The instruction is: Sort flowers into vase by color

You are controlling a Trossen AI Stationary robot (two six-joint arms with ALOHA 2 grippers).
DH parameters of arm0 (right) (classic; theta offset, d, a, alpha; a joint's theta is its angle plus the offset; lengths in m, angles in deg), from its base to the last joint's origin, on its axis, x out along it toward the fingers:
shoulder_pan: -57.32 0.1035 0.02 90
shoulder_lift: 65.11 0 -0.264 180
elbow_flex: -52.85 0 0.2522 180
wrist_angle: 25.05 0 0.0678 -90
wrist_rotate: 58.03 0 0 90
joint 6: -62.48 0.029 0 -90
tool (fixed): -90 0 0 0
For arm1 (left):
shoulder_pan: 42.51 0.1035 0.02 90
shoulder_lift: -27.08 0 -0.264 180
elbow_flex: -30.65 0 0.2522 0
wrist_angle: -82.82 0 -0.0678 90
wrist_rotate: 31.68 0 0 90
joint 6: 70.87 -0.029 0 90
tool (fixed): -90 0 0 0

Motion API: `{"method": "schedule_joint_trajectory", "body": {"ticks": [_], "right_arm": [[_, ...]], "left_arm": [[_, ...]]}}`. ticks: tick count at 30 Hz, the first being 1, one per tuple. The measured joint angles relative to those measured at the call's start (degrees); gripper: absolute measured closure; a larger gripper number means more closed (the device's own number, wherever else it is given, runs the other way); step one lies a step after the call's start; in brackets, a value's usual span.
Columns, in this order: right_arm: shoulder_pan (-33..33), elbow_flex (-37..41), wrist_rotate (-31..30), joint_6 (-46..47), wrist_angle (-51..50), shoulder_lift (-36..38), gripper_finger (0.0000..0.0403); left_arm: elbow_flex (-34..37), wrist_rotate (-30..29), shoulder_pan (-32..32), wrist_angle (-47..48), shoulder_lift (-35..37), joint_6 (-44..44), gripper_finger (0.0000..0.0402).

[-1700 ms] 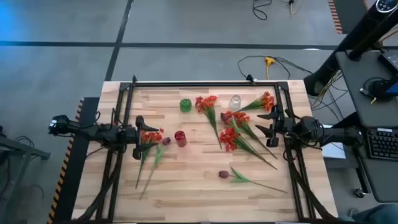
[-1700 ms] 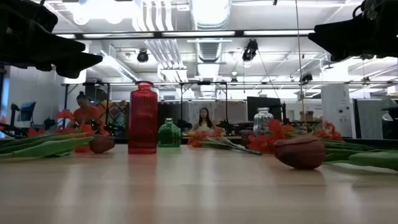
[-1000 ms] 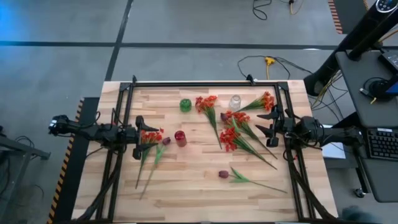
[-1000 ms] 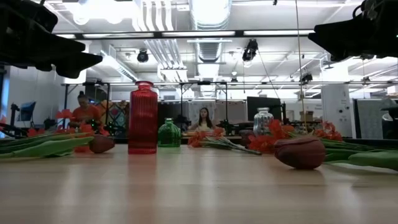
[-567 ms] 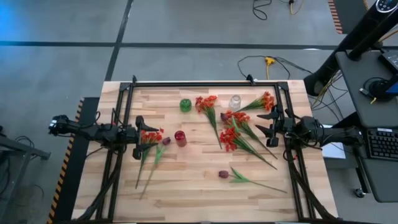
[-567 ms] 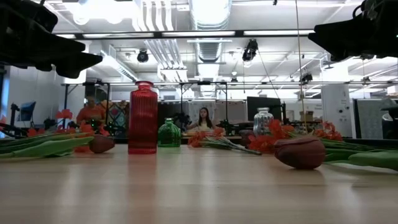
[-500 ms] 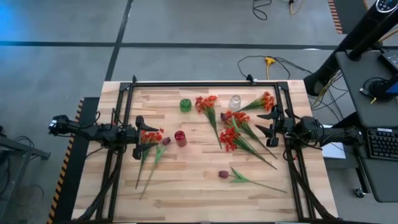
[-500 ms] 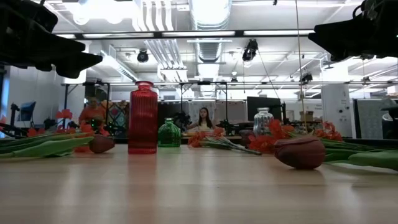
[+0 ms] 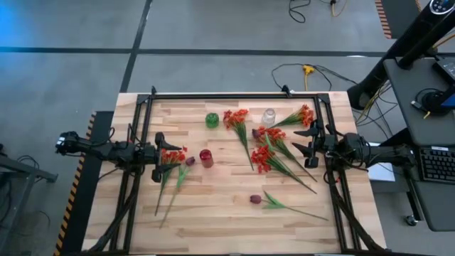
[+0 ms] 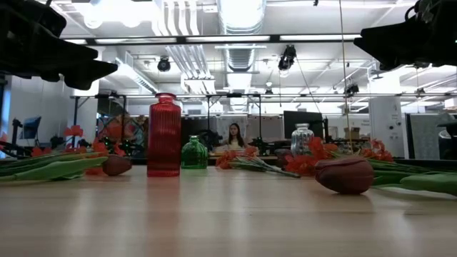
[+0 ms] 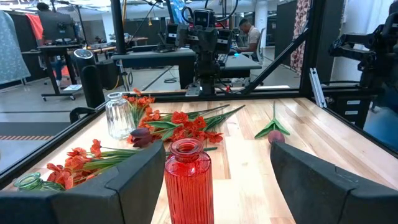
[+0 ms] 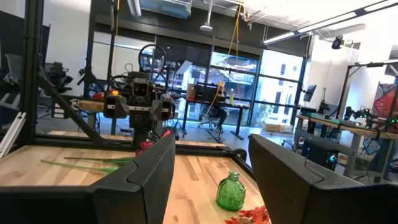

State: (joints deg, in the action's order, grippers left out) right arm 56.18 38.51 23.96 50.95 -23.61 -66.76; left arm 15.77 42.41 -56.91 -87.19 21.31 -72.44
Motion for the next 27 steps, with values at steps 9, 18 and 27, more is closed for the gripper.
{"method": "schedule_joint_trajectory", "body": {"ticks": [9,18,27], "right_arm": [[0.0,0.0,0.0,0.0,0.0,0.0,0.0204],[0.0,0.0,0.0,0.0,0.0,0.0,0.0204],[0.0,0.0,0.0,0.0,0.0,0.0,0.0204]], "left_arm": [[0.0,0.0,0.0,0.0,0.0,0.0,0.0129],[0.0,0.0,0.0,0.0,0.0,0.0,0.0129],[0.0,0.0,0.0,-1.6,0.0,-0.9,0.0129]]}}
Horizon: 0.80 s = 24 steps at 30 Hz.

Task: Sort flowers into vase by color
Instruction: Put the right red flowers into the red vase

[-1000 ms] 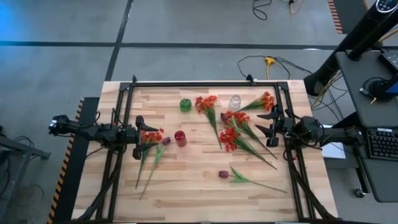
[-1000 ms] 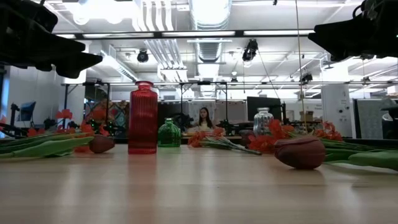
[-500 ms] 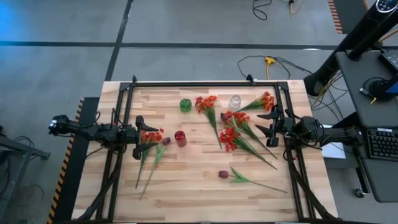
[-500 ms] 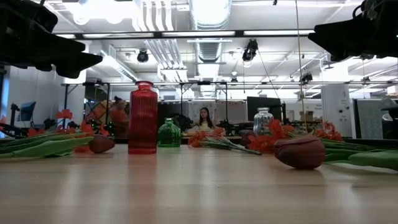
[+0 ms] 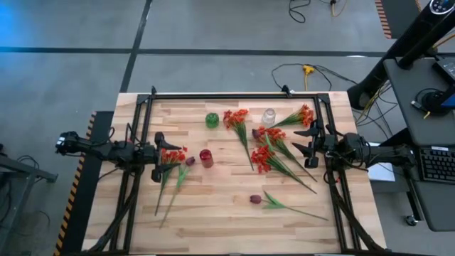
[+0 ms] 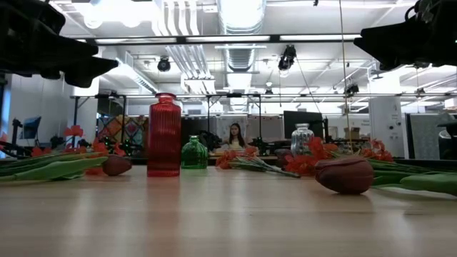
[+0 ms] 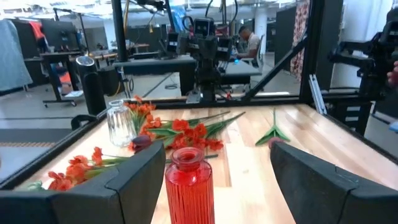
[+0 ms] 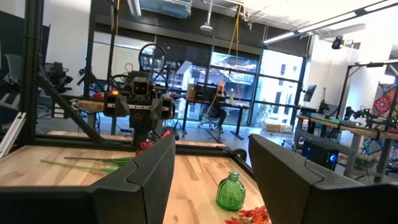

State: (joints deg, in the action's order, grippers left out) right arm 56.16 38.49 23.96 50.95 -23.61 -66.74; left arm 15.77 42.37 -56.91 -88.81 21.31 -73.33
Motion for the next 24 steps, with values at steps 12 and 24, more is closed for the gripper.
{"method": "schedule_joint_trajectory", "body": {"ticks": [12,24], "right_arm": [[0.0,0.0,-1.2,32.0,-1.6,-0.4,0.0204],[0.0,0.0,-19.6,27.0,-1.9,-0.9,0.0204]], "left_arm": [[0.0,-0.4,-0.1,-9.1,-0.3,15.1,0.0129],[0.0,-8.8,-0.1,-16.5,-2.1,40.2,0.0129]]}}
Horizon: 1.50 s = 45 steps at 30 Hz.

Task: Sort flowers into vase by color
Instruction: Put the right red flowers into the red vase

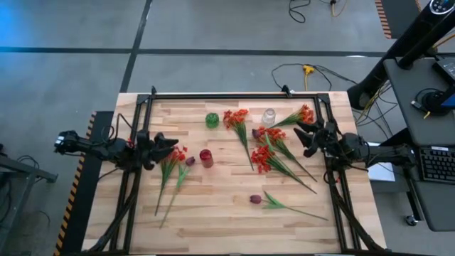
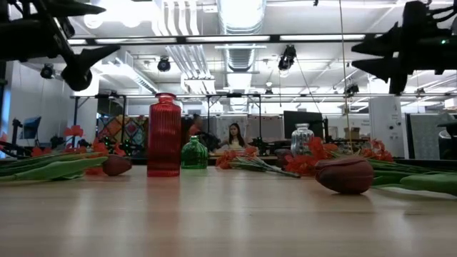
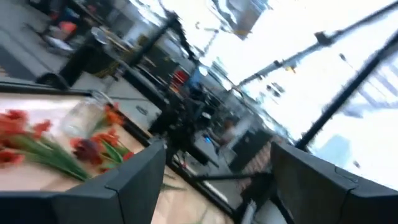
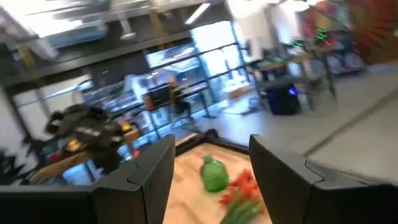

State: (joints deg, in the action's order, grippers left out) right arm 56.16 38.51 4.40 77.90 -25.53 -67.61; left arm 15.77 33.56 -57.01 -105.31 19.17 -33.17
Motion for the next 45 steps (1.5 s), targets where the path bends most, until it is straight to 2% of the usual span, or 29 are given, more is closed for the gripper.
{"method": "schedule_joint_trajectory", "body": {"ticks": [4,6,7,9,12,15,18,22,26,29,33,39,45], "right_arm": [[0.0,0.0,1.8,4.7,-4.2,0.0,0.0204],[0.0,0.0,7.0,4.1,-7.6,-0.3,0.0204],[0.0,0.0,9.9,2.6,-9.1,-0.4,0.0204],[0.1,0.0,11.5,3.4,-9.2,-0.7,0.0204],[0.1,0.0,14.7,6.4,-6.1,-1.0,0.0204],[0.2,-0.2,19.8,9.2,-5.1,-0.9,0.0204],[0.2,-1.0,21.4,9.2,-6.3,-1.6,0.0204],[0.2,-1.4,21.7,9.2,-5.9,-2.9,0.0204],[0.2,-3.0,21.6,9.3,-5.4,-5.0,0.0204],[0.2,-5.8,21.6,8.4,-5.6,-7.7,0.0204],[0.2,-10.5,21.6,5.9,-8.2,-13.1,0.0204],[0.2,-20.1,21.6,3.3,-21.4,-22.5,0.0204],[0.2,-29.5,21.5,1.5,-35.7,-32.6,0.0204]], "left_arm": [[0.0,-1.8,0.0,-0.1,-0.4,-0.5,0.0129],[0.0,-1.5,0.0,0.4,-0.8,-1.0,0.0129],[0.0,0.8,-0.1,1.4,-1.1,-1.0,0.0129],[0.0,4.0,-0.2,3.3,-2.9,1.3,0.0129],[0.1,0.3,-0.1,1.9,-6.2,6.7,0.0129],[-0.4,0.0,-0.2,1.0,-9.2,9.8,0.0129],[-1.6,0.5,-0.2,1.0,-12.3,10.8,0.0129],[-5.0,4.2,-1.4,-1.9,-16.8,6.8,0.0129],[-11.3,4.3,-3.8,-6.9,-23.4,-3.0,0.0129],[-17.6,4.3,-4.2,-2.3,-28.1,-6.3,0.0129],[-26.5,1.8,-4.2,11.6,-34.3,-8.9,0.0129],[-39.0,-1.3,-4.2,31.6,-42.4,-12.9,0.0134],[-43.5,-3.3,-4.2,34.2,-47.5,-17.7,0.0145]]}}
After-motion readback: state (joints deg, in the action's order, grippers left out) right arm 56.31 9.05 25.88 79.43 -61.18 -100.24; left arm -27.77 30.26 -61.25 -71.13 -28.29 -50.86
